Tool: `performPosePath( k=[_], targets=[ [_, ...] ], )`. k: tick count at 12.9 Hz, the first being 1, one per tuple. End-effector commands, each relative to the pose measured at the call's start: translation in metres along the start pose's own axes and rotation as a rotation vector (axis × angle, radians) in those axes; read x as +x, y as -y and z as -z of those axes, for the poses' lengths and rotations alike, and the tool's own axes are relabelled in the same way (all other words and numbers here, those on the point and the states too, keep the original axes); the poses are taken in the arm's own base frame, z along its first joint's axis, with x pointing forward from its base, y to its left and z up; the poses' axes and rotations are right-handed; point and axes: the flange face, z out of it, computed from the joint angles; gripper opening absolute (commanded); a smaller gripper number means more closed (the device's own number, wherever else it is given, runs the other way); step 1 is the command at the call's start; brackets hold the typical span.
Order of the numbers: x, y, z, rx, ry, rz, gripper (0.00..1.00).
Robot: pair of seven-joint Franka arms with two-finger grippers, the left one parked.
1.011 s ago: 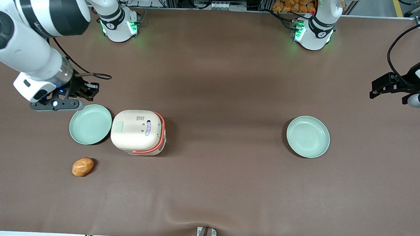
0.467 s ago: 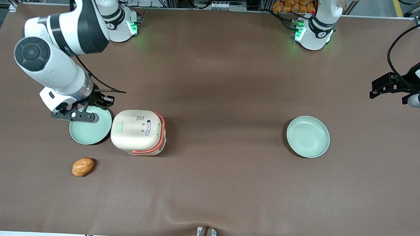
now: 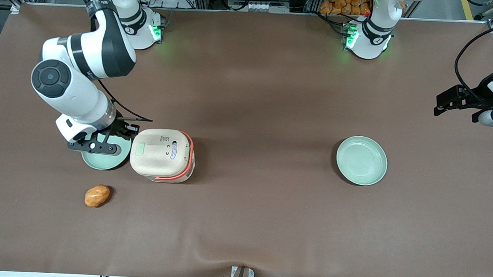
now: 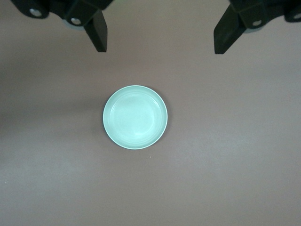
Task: Press rice cooker button with right arm
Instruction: 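Press the green lid button with the closed right gripper fingertips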
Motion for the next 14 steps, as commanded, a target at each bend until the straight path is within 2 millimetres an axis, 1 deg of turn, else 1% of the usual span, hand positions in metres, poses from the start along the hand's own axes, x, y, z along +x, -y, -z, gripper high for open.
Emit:
performPosePath(
  k=[1,4,7,8,14],
  targets=[
    [0.004,0.005,-0.014,0.004,-0.007,-0.012,0.00],
    [0.009,0.007,-0.029,-0.002,-0.003,-0.009,0.00],
    [0.010,0.013,-0.037,-0.003,-0.007,-0.001,0.00],
    [0.013,0.013,-0.046,-0.009,-0.002,0.002,0.00],
    [0.014,0.014,-0.058,-0.018,0.012,0.010,0.00]
  ],
)
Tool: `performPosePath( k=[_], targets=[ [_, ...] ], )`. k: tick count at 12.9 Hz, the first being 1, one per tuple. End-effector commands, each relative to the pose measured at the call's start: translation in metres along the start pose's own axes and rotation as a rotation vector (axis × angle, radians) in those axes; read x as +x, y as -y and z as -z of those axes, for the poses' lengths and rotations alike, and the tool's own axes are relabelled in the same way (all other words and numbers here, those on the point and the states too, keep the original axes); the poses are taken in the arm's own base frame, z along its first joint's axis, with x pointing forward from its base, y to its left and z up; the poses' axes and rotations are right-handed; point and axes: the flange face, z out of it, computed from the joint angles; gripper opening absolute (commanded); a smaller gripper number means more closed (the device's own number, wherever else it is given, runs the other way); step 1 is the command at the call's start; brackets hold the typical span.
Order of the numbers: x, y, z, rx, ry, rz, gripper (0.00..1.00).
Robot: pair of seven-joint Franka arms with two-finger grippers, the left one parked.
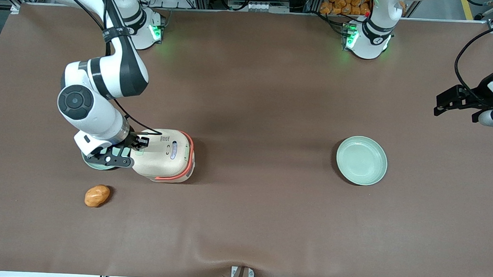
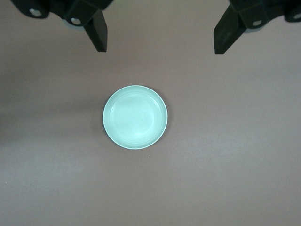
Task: Press rice cooker button with right arm
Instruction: 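Press the green lid button with the closed right gripper fingertips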
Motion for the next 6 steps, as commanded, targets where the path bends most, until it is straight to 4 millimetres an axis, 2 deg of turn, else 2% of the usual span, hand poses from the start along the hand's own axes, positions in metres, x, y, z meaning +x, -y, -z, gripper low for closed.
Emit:
performPosePath(
  k=[1,6],
  targets=[
    [-0.001,0.002,-0.005,-0.002,0.004,0.001,0.00],
    [-0.008,0.009,-0.021,-0.002,0.001,0.015,0.00]
  ],
)
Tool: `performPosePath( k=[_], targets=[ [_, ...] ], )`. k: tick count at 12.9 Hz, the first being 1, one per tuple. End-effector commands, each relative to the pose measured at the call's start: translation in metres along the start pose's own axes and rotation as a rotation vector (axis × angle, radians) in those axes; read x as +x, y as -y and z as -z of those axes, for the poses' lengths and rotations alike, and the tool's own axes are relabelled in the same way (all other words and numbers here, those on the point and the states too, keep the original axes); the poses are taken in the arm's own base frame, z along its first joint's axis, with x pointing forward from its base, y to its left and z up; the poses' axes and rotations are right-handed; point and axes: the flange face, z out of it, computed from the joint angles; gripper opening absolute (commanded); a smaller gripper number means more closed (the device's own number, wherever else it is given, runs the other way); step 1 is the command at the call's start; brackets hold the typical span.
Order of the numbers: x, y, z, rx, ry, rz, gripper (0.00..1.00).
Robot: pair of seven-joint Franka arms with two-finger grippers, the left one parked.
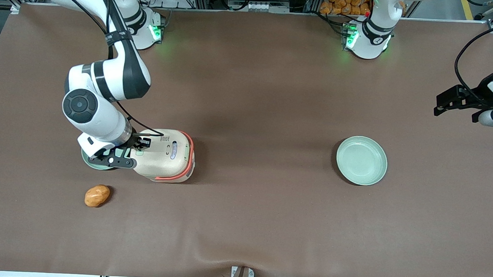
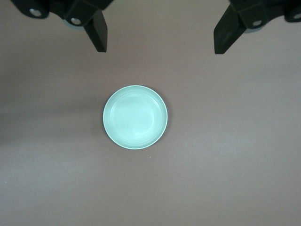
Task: Press rice cooker button with right arm
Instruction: 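Press the green lid button with the closed right gripper fingertips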
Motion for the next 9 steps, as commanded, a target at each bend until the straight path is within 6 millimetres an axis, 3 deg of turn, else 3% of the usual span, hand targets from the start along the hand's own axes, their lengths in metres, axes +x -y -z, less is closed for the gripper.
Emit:
performPosePath(
  k=[1,4,5,6,8,9],
  targets=[
    [-0.008,0.005,-0.014,0.004,-0.013,0.008,0.00],
    [-0.010,0.004,-0.025,0.009,-0.032,0.011,0.00],
    [-0.010,0.003,-0.016,0.012,-0.036,0.010,0.00],
    [-0.014,0.002,0.000,0.011,-0.019,0.009,0.00],
    [-0.016,-0.003,0.060,0.008,0.013,0.007,0.00],
    [-0.018,-0.009,0.091,0.001,0.042,0.000,0.09]
  ],
)
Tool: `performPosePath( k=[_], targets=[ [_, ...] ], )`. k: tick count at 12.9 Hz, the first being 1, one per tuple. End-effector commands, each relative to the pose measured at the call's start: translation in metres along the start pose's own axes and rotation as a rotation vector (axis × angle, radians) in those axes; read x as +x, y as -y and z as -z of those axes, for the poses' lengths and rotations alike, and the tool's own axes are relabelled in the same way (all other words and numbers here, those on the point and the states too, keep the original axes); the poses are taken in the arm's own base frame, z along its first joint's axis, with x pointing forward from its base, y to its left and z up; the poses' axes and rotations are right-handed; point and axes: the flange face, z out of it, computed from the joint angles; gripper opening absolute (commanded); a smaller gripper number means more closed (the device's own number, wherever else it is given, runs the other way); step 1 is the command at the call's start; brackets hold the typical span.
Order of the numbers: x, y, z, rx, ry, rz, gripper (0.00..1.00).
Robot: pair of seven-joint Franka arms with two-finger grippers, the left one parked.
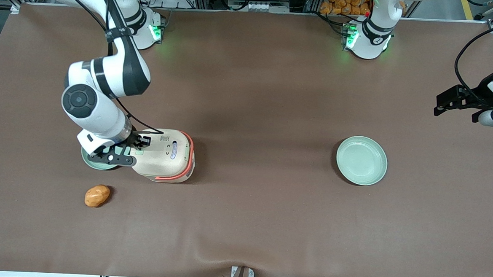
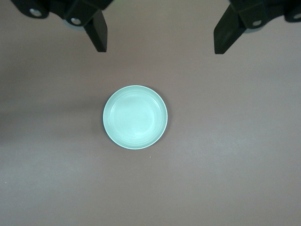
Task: Press rice cooker button with right arm
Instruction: 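Withdraw the right gripper away from the opened rice cooker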
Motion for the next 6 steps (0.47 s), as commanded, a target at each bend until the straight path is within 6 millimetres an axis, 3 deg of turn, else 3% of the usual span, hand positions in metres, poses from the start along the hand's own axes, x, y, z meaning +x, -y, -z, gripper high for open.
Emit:
performPosePath(
  k=[1,3,4,5,6],
  targets=[
    [-0.015,-0.013,0.091,-0.004,0.047,-0.007,0.34],
    [-0.026,-0.049,0.148,0.008,0.066,0.025,0.67],
    [-0.035,-0.070,0.171,0.019,0.058,0.053,0.77],
    [-0.044,-0.094,0.193,0.033,0.034,0.092,0.94],
    [-0.048,-0.119,0.205,0.042,0.019,0.120,1.00]
  ],
)
